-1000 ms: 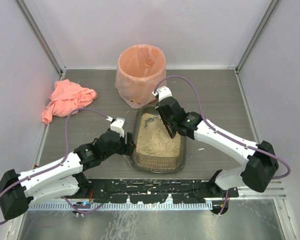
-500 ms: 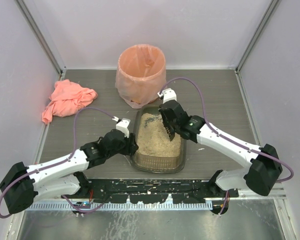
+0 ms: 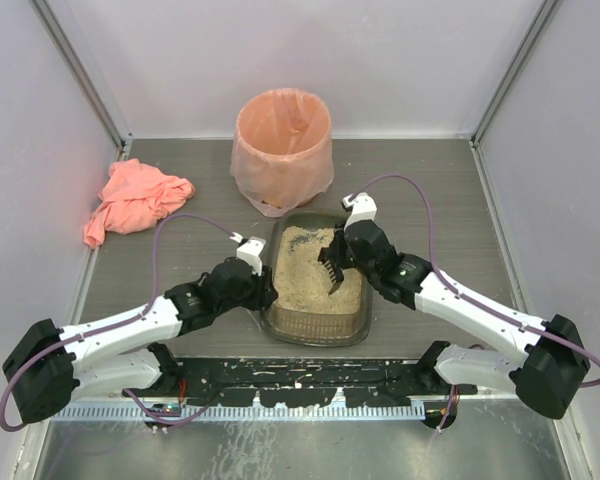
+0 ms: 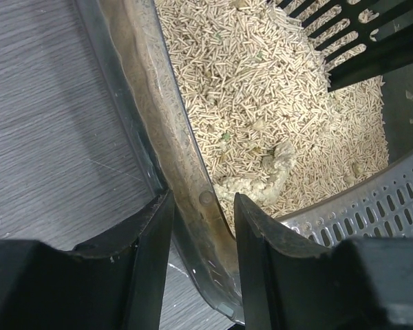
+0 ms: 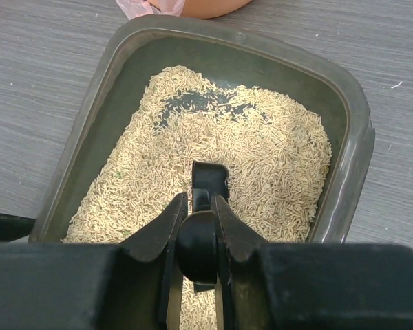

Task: Clean the litter box

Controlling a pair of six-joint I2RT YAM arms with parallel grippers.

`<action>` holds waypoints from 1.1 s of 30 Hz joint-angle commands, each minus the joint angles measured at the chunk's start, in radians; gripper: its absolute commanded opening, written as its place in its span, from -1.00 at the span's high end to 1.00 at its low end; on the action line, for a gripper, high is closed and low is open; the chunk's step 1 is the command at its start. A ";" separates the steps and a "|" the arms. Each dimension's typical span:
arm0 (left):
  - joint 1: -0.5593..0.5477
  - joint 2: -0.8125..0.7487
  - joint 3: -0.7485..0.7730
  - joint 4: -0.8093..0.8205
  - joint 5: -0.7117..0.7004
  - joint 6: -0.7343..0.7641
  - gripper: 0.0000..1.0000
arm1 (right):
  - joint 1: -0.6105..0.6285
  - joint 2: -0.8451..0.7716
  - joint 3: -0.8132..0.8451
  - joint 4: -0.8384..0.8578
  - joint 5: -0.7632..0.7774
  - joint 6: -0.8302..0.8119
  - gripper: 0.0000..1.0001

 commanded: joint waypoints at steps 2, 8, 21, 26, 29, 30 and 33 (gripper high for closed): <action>0.003 0.007 0.038 0.039 0.023 0.017 0.19 | 0.014 -0.033 -0.075 0.043 -0.110 0.140 0.99; 0.003 0.011 0.045 0.033 0.025 0.020 0.23 | 0.014 -0.064 -0.127 0.065 -0.091 0.254 0.99; 0.003 0.041 0.057 0.039 0.046 0.025 0.31 | 0.015 -0.064 -0.353 0.310 -0.146 0.570 0.99; 0.002 0.056 0.061 0.045 0.057 0.029 0.35 | 0.026 -0.013 -0.398 0.414 -0.142 0.646 0.99; 0.001 0.063 0.063 0.050 0.063 0.031 0.37 | 0.050 0.031 -0.399 0.455 -0.128 0.684 0.99; 0.001 0.065 0.064 0.051 0.065 0.033 0.38 | 0.059 0.047 -0.398 0.470 -0.128 0.696 0.99; 0.000 0.068 0.066 0.053 0.069 0.036 0.39 | 0.083 0.088 -0.403 0.518 -0.091 0.734 0.99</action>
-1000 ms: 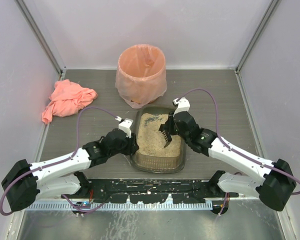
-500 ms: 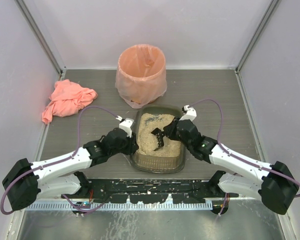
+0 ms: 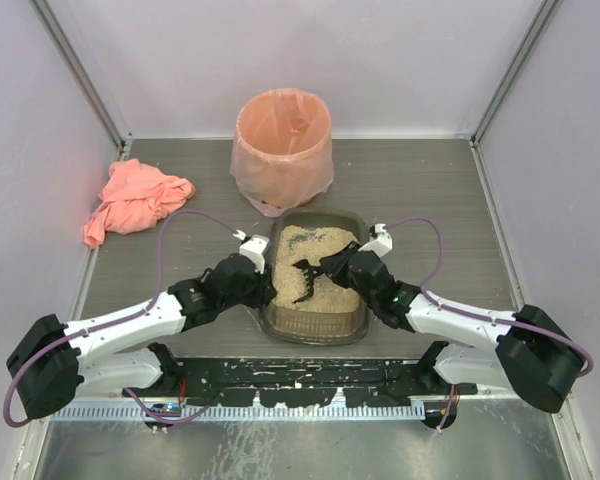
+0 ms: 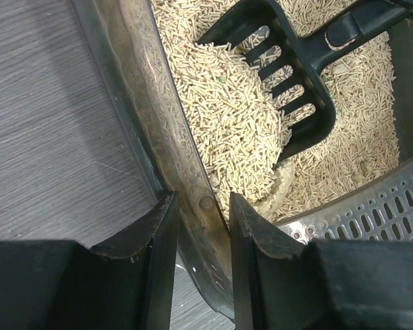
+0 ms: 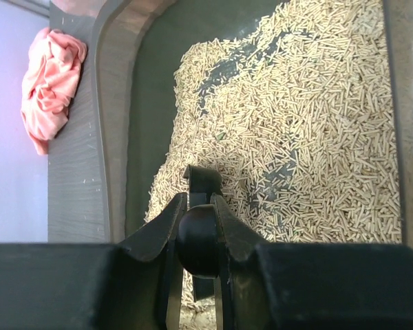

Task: Clean the litter box

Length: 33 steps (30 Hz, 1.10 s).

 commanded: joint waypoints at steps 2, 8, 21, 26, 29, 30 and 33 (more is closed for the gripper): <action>-0.003 0.028 0.030 0.077 0.060 0.014 0.40 | 0.079 0.105 -0.034 0.088 -0.088 0.108 0.98; -0.002 0.032 0.030 0.078 0.061 0.015 0.41 | 0.092 0.159 -0.060 0.207 -0.141 0.142 0.99; -0.002 -0.049 0.032 0.009 -0.020 0.021 0.04 | 0.089 -0.154 -0.115 0.017 0.052 0.120 0.99; -0.003 -0.094 0.056 -0.031 -0.053 0.015 -0.35 | 0.081 -0.187 -0.123 -0.001 0.078 0.112 0.99; -0.002 -0.136 0.075 -0.064 -0.078 0.015 -0.52 | 0.073 -0.204 -0.124 -0.003 0.087 0.112 0.99; -0.003 -0.149 0.082 -0.075 -0.087 0.015 -0.57 | 0.069 -0.208 -0.124 -0.003 0.087 0.114 0.98; -0.003 -0.197 0.107 -0.114 -0.113 0.022 -0.65 | 0.048 -0.226 -0.129 0.003 0.076 0.122 0.99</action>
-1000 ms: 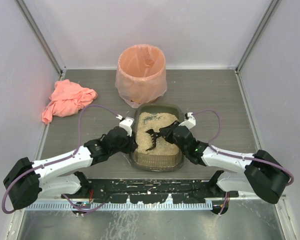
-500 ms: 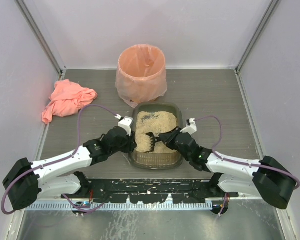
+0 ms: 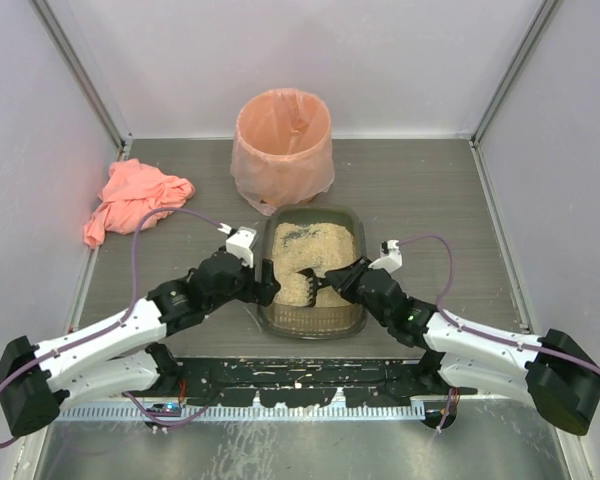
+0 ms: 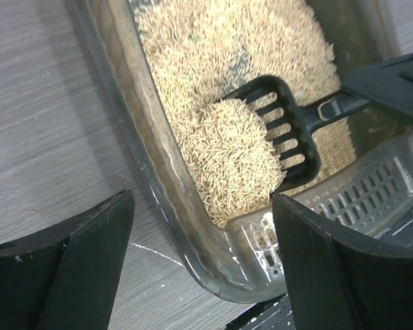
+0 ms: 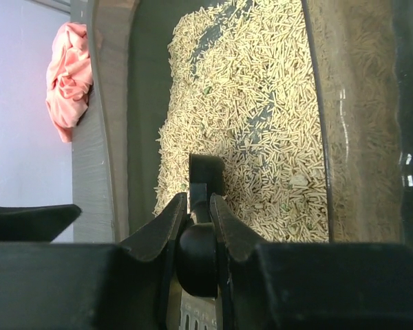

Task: Clean the litter box

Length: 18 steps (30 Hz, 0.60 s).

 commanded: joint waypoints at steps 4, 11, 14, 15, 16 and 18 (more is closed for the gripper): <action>-0.002 -0.110 0.112 -0.091 -0.102 0.039 -0.71 | -0.101 -0.065 -0.028 0.075 -0.061 0.030 0.99; -0.002 -0.161 0.185 -0.203 -0.172 0.087 -0.73 | -0.268 -0.091 -0.046 0.164 -0.270 0.026 0.99; -0.002 -0.188 0.190 -0.226 -0.199 0.098 -0.82 | -0.326 -0.095 -0.053 0.203 -0.342 0.043 0.99; -0.002 -0.196 0.192 -0.230 -0.205 0.100 -0.83 | -0.346 -0.095 -0.056 0.214 -0.366 0.048 0.99; -0.002 -0.202 0.194 -0.236 -0.209 0.102 -0.83 | -0.367 -0.095 -0.060 0.229 -0.386 0.049 0.99; -0.002 -0.212 0.201 -0.255 -0.218 0.108 -0.84 | -0.405 -0.095 -0.073 0.253 -0.426 0.054 0.99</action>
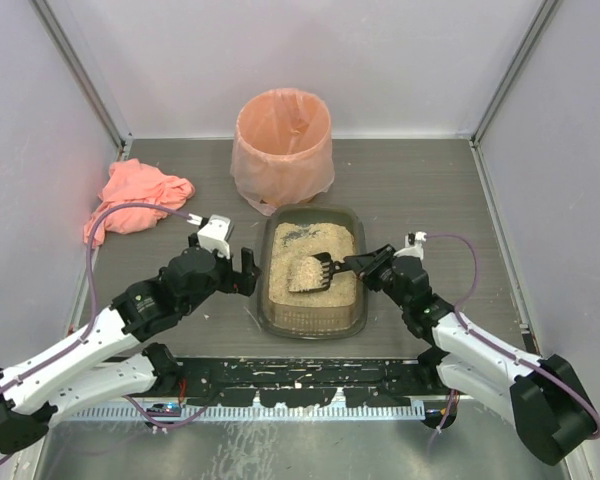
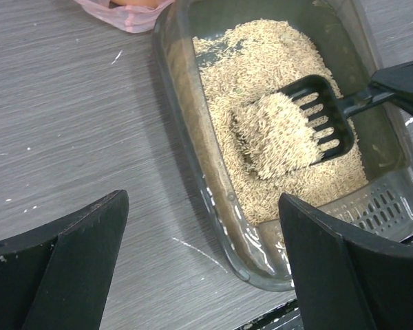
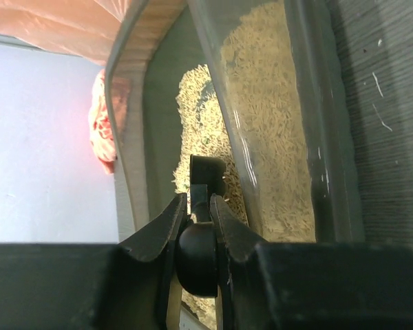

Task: Clean the litter box

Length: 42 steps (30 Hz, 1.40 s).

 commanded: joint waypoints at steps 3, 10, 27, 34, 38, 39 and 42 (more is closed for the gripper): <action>-0.002 -0.037 0.069 -0.069 -0.058 0.036 -0.85 | -0.124 -0.021 -0.025 0.235 -0.198 0.053 0.99; -0.002 -0.054 0.101 -0.118 -0.071 0.061 -0.86 | -0.286 0.069 -0.067 0.455 -0.400 0.117 0.99; -0.002 -0.073 0.101 -0.114 -0.085 0.055 -0.90 | -0.354 0.219 -0.118 0.724 -0.513 0.253 0.99; -0.002 -0.061 0.090 -0.093 -0.077 0.042 -0.90 | -0.387 0.232 -0.124 0.765 -0.550 0.271 0.99; -0.002 -0.059 0.080 -0.068 -0.077 0.036 -0.90 | -0.459 0.231 -0.159 0.799 -0.554 0.320 0.99; -0.002 -0.059 0.081 -0.068 -0.076 0.034 -0.90 | -0.447 0.232 -0.149 0.791 -0.551 0.311 0.99; -0.002 -0.060 0.072 -0.057 -0.082 0.029 -0.90 | -0.394 0.253 -0.124 0.804 -0.570 0.287 0.99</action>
